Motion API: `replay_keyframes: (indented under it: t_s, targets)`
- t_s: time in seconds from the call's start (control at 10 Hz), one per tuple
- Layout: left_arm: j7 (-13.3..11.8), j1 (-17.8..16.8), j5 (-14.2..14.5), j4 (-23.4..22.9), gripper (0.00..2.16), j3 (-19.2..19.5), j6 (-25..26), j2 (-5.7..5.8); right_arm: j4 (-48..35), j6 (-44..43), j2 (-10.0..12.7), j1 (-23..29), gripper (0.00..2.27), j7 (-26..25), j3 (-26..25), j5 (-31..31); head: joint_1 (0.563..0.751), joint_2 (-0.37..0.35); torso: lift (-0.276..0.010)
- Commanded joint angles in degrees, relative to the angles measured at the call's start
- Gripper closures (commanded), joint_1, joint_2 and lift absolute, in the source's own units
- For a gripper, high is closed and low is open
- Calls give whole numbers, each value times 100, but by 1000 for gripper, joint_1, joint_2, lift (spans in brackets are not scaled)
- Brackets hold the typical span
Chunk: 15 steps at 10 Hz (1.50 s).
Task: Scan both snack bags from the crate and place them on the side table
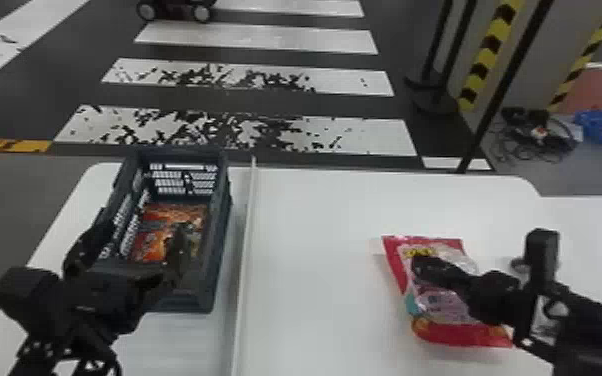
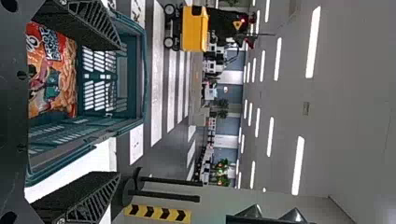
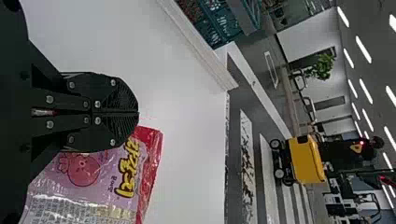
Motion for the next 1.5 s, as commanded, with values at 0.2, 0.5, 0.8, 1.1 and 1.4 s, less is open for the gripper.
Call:
replay_keyframes:
  t_s: [0.2,0.5,0.8,1.1,1.4]
  targets:
    - [8,-52,-12,8,33,-35,29,0,-811,180,62,578,2219,17,-289,-347,695,-54,-98]
    - [8,-87,-4,43,33,-44,29,0,-872,-207,133,1017,2219,70,-369,-452,695,-76,-98]
    - [8,-96,5,70,33,-79,29,0,-486,-453,142,973,2219,79,-325,-320,695,-80,-98]
    - [8,-96,5,87,33,-71,29,0,-99,-787,142,1017,2219,79,-307,-215,695,-77,-98]
    - [8,-105,-30,105,33,-97,47,-17,173,-1103,150,999,2219,61,-298,-188,695,-77,-98]
